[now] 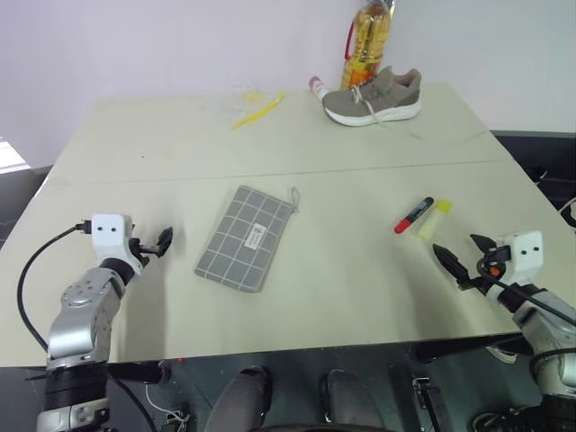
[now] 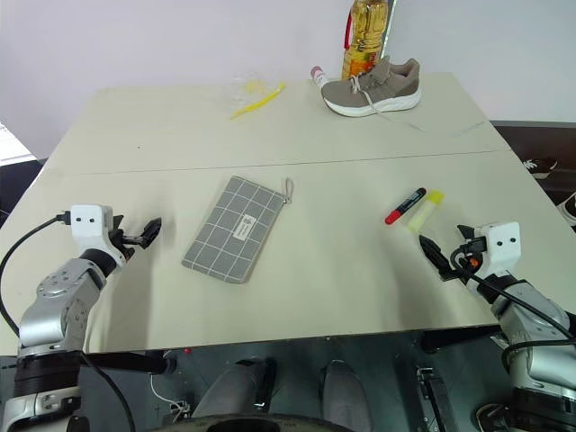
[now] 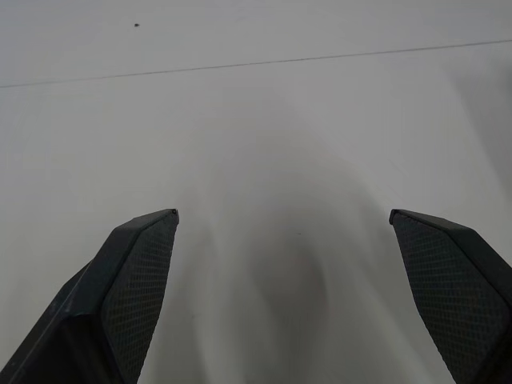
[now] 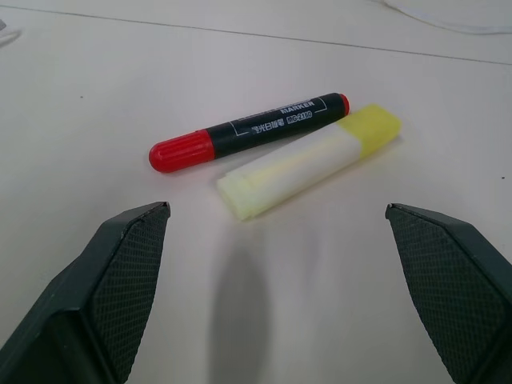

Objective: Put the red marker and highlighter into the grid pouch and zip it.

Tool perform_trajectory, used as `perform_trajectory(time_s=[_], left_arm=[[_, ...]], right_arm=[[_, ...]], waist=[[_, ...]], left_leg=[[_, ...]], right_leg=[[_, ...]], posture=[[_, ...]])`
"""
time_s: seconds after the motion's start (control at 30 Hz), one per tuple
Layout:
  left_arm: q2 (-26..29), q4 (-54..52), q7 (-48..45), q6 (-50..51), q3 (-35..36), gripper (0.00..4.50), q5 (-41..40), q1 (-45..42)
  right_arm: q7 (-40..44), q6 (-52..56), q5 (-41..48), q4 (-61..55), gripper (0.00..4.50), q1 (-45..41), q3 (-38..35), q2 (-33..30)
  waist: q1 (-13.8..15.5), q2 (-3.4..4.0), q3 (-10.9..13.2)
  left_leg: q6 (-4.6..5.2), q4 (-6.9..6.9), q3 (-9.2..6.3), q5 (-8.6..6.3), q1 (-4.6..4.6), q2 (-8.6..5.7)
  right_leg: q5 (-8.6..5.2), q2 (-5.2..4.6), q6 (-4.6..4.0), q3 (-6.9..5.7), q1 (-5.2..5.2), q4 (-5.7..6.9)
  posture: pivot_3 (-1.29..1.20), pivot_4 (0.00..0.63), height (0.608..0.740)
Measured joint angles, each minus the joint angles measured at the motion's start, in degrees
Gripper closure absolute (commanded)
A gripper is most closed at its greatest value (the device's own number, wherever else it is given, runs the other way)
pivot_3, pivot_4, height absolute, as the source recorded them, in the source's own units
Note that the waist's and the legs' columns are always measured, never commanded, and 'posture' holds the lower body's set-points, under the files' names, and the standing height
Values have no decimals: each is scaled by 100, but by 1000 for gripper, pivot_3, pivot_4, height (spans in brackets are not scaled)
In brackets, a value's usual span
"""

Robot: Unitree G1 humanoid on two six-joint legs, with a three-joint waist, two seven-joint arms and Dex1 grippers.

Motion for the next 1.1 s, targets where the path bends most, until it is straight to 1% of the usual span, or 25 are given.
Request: perform_trajectory(time_s=[0.27, 0.47, 0.7, 0.9, 1.0, 1.1], left_arm=[[0, 1, -7, -5, 1, 38, 0, -64], [-59, -9, -8, -5, 0, 38, -40, -81], [-276, -376, -26, -2, 22, 38, -291, 70], [-268, -463, -61, 0, -8, 38, -300, 82], [-200, -545, -176, -40, -30, 38, -285, 188], [-150, -757, -334, -204, -55, 38, -247, 429]], right_arm=[[-8, -1, -2, 0, 0, -16, 23, 11], [-105, -1, -15, 0, 0, -167, 200, 98], [-146, -11, -25, 1, 0, -265, 327, 104], [-167, 35, -3, -1, 0, -487, 340, 103], [-209, 267, 35, -173, 0, -663, 503, 107], [-247, 584, 53, -496, 0, -997, 884, 152]], waist=[[0, 0, 0], [-3, 1, 0], [1, 0, 1], [-2, 0, 1], [-22, 1, 1], [-25, 2, 2]], left_leg=[[0, 0, 0, 0, 0, 0], [0, -1, 0, 0, 0, 1], [0, 0, 0, 0, -2, 0], [1, 0, 0, 0, -3, 0], [1, -2, 1, 0, -3, 1], [0, -3, 1, 0, -3, 4]], right_leg=[[0, 0, 0, 0, 1, 0], [0, 0, 0, 0, 0, 0], [0, 0, 0, 0, 1, -1], [0, 1, 1, 0, 1, -1], [0, 2, 0, 1, -1, 0], [-1, 3, -2, 2, -4, 0]], posture=[[0, 150, 740], [0, 150, 740], [0, 150, 740], [0, 150, 740], [0, 150, 740], [0, 150, 740]])
